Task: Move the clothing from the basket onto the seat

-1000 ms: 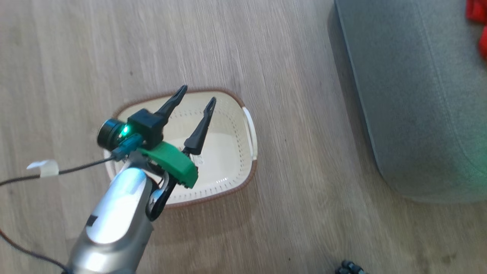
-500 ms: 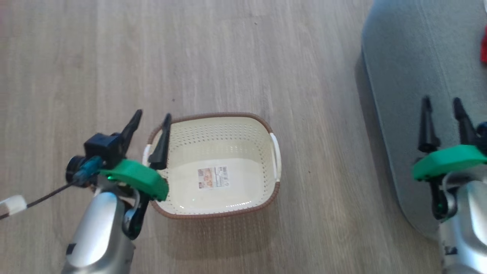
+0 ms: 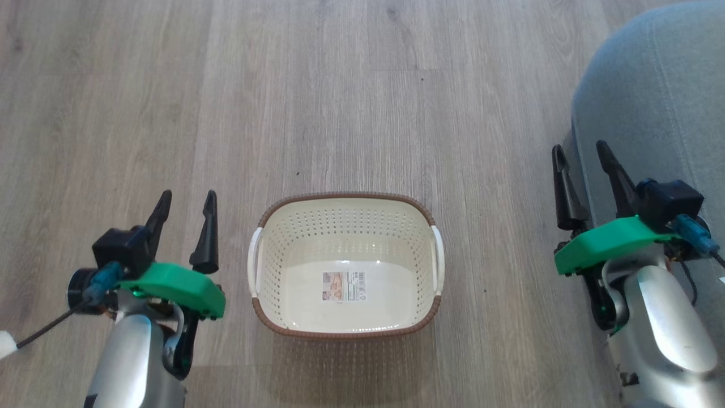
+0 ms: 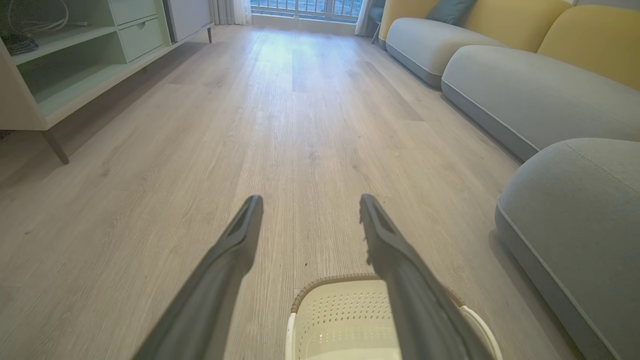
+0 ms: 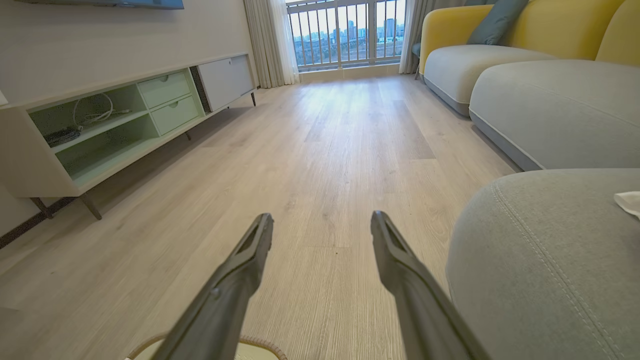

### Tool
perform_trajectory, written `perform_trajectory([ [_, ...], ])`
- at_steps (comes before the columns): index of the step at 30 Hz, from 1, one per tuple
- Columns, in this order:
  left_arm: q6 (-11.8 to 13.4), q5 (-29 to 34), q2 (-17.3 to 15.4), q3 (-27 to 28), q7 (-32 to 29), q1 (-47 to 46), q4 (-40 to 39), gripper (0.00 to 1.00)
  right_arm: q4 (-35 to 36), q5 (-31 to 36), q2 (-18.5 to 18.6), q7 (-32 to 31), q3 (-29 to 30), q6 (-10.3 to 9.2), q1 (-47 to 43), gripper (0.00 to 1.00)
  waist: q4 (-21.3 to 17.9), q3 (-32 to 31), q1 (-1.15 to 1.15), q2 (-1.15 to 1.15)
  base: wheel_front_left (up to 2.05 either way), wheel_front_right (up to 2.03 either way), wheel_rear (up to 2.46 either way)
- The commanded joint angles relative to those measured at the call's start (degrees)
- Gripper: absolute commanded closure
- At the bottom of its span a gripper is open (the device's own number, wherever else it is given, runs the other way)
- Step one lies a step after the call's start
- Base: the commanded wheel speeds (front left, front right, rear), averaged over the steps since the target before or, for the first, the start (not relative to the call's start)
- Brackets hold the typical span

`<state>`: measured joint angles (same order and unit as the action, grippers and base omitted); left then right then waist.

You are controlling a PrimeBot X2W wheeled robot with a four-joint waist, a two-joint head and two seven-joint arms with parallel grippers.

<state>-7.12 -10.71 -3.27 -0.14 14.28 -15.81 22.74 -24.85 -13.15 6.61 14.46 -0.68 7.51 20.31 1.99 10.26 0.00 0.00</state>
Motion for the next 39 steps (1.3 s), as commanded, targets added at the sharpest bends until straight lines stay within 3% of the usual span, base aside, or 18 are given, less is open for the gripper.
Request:
perform_trajectory([
  [1,0.0,0.9,-0.3,2.3,0.7,-0.5,-2.1,0.0,2.6,0.1,-0.6,0.5,-1.3,-0.02,0.9,0.0,0.5,-0.6,0.0,0.0,0.0,0.0,0.0],
  [23,0.8,1.9,0.4,6.3,0.7,4.6,-2.0,0.0,1.5,1.5,-2.8,0.5,-1.2,-0.02,-2.9,0.0,-1.0,-6.3,0.0,0.0,0.0,0.0,0.0],
  [39,2.9,1.3,0.4,7.3,0.7,8.0,-2.7,0.0,0.3,2.1,-3.3,0.5,0.2,-0.02,-6.1,0.0,-2.1,-9.6,0.0,0.0,0.0,0.0,0.0],
])
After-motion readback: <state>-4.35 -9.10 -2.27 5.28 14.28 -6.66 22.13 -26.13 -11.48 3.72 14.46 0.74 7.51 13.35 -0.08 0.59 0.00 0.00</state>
